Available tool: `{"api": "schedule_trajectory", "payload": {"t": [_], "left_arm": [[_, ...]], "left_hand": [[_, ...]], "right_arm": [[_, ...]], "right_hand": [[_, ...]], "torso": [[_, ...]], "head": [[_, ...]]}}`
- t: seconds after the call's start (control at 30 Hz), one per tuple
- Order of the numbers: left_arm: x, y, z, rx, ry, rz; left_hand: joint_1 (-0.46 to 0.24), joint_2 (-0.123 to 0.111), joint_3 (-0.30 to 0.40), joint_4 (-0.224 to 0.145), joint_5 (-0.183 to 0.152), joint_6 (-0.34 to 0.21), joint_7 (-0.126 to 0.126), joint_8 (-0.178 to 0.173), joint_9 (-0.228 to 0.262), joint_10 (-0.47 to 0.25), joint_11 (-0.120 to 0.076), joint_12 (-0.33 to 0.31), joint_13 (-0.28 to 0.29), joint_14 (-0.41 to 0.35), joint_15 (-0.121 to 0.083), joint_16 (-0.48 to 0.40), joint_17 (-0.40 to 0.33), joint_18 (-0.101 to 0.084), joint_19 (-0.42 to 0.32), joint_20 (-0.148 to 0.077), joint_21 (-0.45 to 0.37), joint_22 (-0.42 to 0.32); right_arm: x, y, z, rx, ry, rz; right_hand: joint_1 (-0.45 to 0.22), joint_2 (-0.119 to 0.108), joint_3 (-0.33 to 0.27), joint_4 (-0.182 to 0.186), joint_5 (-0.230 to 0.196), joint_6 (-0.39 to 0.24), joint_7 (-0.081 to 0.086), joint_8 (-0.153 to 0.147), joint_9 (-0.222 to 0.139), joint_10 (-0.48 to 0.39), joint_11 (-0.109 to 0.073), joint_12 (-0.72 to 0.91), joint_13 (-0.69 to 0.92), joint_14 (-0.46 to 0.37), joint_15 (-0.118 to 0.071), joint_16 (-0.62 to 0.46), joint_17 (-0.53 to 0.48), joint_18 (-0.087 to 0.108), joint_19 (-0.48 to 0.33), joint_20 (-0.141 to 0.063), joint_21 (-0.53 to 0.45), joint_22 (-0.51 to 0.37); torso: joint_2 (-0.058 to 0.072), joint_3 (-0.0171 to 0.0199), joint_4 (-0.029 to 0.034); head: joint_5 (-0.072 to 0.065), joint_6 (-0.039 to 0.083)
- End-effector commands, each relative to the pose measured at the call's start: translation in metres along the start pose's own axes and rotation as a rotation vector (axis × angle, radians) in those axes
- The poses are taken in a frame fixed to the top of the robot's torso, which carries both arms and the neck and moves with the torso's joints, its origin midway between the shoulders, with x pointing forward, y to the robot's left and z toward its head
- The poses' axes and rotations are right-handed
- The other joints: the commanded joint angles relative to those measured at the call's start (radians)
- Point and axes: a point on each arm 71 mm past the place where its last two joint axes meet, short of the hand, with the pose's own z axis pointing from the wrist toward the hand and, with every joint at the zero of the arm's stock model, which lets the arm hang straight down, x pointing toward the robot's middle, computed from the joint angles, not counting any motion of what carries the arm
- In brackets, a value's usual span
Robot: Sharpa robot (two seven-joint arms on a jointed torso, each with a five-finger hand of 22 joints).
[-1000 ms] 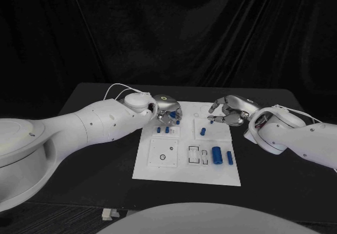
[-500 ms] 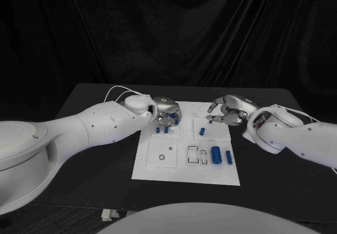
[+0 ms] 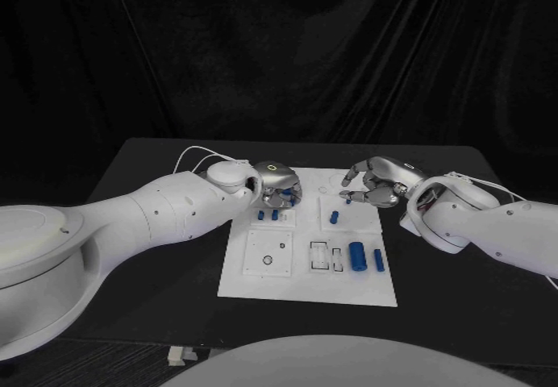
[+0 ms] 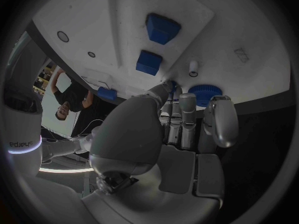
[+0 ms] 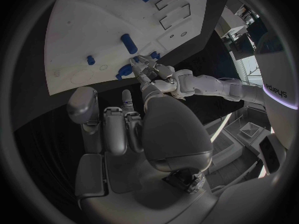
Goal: Assemble the parts on the task board
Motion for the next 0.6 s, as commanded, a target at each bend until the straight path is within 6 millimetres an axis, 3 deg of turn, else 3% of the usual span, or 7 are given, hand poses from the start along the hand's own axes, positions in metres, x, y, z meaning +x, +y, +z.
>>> {"api": "schedule_trajectory", "payload": {"t": [0.03,0.33,0.6], "left_arm": [[0.001,-0.002,-0.001,0.035,-0.045,0.014],[0.000,0.000,-0.005,0.056,-0.084,0.027],[-0.004,0.001,-0.016,0.053,-0.106,0.026]], "left_hand": [[0.006,0.013,0.009,-0.006,0.011,0.034,0.002,0.012,0.005,0.042,0.000,0.011,0.001,0.015,-0.002,0.010,0.007,-0.015,0.015,0.000,0.013,0.182],[0.018,0.016,0.013,-0.030,0.041,0.087,0.011,0.024,0.011,0.112,0.001,0.009,-0.001,0.036,-0.002,0.011,0.005,-0.019,0.029,-0.004,0.034,0.187],[0.015,0.009,0.010,-0.034,0.008,0.065,0.022,-0.004,-0.003,0.116,0.011,-0.018,-0.015,0.055,0.005,0.011,0.005,-0.023,0.044,-0.007,0.055,0.193]], "right_arm": [[0.000,0.000,0.000,0.004,-0.004,-0.002],[0.001,0.000,0.001,0.007,0.003,-0.001],[0.002,0.000,0.000,0.009,0.008,-0.001]], "right_hand": [[0.011,-0.001,0.008,0.001,0.007,0.008,0.002,-0.005,-0.002,0.052,0.005,-0.006,0.209,0.050,0.006,-0.007,0.137,-0.004,-0.007,-0.001,-0.005,0.124],[0.012,0.000,0.009,0.000,0.007,0.009,0.002,-0.005,-0.002,0.052,0.006,-0.007,0.209,0.049,0.006,-0.008,0.137,-0.004,-0.007,-0.001,-0.006,0.124],[0.012,0.000,0.009,0.000,0.007,0.009,0.002,-0.005,-0.002,0.052,0.006,-0.007,0.209,0.049,0.006,-0.008,0.137,-0.004,-0.007,-0.001,-0.006,0.124]], "torso": [[0.000,-0.0004,0.0006],[0.000,0.0004,0.0017],[-0.001,0.0009,0.0043]], "head": [[0.000,0.000],[0.004,0.000],[0.004,0.000]]}}
